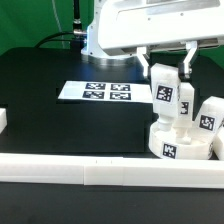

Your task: Assemble stool

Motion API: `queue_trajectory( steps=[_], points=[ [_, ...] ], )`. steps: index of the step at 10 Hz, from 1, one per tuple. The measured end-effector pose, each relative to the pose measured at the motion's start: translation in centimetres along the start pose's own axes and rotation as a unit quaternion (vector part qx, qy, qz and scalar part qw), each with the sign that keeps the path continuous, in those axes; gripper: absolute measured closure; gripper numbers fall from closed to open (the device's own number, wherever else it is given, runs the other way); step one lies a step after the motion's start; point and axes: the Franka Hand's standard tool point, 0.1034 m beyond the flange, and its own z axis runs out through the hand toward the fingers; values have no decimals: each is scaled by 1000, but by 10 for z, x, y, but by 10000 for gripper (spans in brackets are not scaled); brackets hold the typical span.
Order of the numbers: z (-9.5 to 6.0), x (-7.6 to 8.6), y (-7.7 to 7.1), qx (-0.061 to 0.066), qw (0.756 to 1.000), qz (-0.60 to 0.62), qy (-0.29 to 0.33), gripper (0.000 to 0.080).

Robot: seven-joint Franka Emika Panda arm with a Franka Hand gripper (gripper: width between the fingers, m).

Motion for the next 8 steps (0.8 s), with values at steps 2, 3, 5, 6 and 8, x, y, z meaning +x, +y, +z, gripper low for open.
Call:
queue_trajectory(
  steps=[2,3,5,6,8],
  points=[
    [1,-1,1,-1,1000,-2,-1,474],
    [1,-2,1,-1,1000,-2,0,474],
    [2,-13,2,-1,1000,-6,-1,474],
    [3,-16,2,-1,1000,-7,-4,474],
    [5,-22,5,-4,1000,-8,-8,474]
  ],
)
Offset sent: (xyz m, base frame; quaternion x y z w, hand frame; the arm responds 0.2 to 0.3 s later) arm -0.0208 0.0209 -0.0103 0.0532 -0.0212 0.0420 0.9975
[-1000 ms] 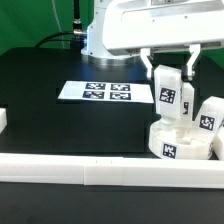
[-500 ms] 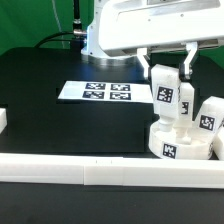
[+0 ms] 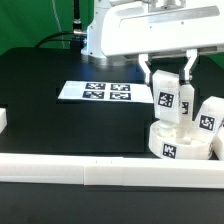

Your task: Assemble stool

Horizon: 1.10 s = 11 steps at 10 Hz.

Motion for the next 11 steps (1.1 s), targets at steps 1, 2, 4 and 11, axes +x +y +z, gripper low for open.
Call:
queue_trajectory(
  steps=[1,2,4,11],
  points=[
    [0,-2,-2,1,1000,-2,-2,474],
    [1,-2,-3,1,1000,-2,-2,474],
    [2,-4,-1,-1,1000,-3,-4,474],
    [13,-8,4,-6,1000,-10,-5,474]
  ],
)
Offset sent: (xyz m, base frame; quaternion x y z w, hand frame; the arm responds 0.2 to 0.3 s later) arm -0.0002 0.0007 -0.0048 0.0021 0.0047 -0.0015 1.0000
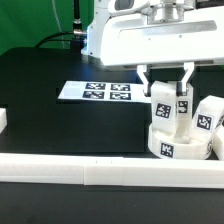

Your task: Assemble stool

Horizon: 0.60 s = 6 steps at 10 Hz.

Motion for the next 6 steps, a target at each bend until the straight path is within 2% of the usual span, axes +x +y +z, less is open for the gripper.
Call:
queue_trajectory(
  steps=[4,5,6],
  points=[
    [1,-1,1,-1,1000,-1,-4,465],
    [0,-1,1,-1,1000,-3,-7,287],
    [-5,3,0,-1,1000,-7,-12,179]
  ],
)
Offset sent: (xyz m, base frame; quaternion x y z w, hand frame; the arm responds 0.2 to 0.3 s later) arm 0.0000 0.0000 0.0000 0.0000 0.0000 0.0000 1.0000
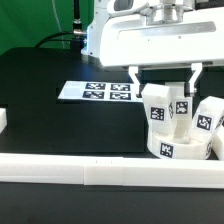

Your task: Assemble stool

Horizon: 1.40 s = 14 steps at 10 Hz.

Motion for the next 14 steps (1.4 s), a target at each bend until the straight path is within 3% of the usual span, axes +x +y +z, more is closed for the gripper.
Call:
queue_trajectory(
  steps=[5,10,12,14],
  points=[
    [-19,30,4,3,1000,-25,-8,151],
    [-17,29,5,2,1000,-25,-9,151],
    [-14,27,10,-1,999,-27,-33,151],
    [-11,23,13,1,994,-23,-108,151]
  ],
)
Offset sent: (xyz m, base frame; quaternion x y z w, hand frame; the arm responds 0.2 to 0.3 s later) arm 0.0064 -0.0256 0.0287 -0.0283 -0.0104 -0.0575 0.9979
